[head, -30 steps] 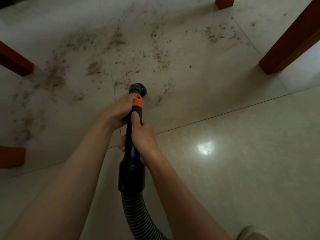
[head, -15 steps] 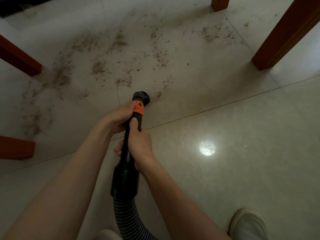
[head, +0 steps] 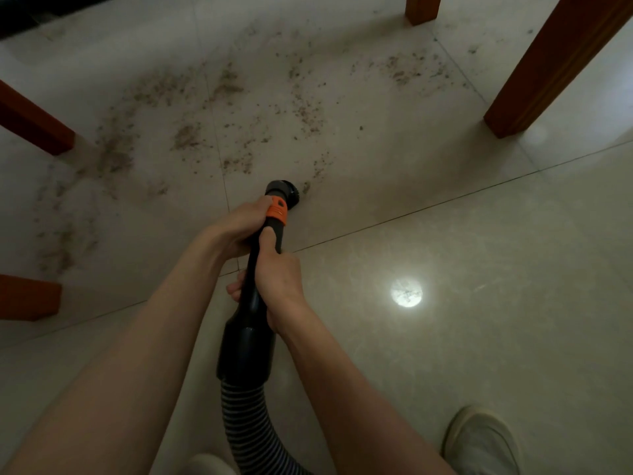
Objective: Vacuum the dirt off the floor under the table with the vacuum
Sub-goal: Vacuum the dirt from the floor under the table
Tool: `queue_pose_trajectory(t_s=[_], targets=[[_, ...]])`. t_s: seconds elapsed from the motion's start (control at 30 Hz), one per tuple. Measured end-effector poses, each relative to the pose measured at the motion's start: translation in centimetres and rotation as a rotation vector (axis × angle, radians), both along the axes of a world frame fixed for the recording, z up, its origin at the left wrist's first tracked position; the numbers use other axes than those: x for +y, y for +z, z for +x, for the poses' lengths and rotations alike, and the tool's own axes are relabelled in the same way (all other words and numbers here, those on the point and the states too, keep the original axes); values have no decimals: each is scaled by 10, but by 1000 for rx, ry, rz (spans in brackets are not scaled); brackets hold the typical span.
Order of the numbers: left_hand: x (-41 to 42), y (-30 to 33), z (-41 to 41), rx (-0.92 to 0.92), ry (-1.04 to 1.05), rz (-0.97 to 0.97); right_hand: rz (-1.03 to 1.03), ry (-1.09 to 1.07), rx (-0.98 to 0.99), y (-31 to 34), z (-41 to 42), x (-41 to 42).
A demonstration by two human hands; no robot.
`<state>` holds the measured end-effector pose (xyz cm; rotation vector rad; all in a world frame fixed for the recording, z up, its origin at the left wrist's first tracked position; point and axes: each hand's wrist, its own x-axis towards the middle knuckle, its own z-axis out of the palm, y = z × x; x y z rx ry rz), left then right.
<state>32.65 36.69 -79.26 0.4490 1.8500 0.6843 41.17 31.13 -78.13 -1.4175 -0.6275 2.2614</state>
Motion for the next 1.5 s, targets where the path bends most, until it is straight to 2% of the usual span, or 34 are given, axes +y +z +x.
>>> queue_pose_trajectory(t_s=[0.57,0.8,1.17,1.5], targets=[[20,-5,-6,25,-17,20,8,9,-33,-4,-5,25],[9,-2,2,-52,-40,1,16,-33,-43,-4,0,5],[10,0,14,17,-112,-21,-6,-60,-24,1,12,4],[29,2,29,5,-138,25,12,-110,-40,-5,17,21]])
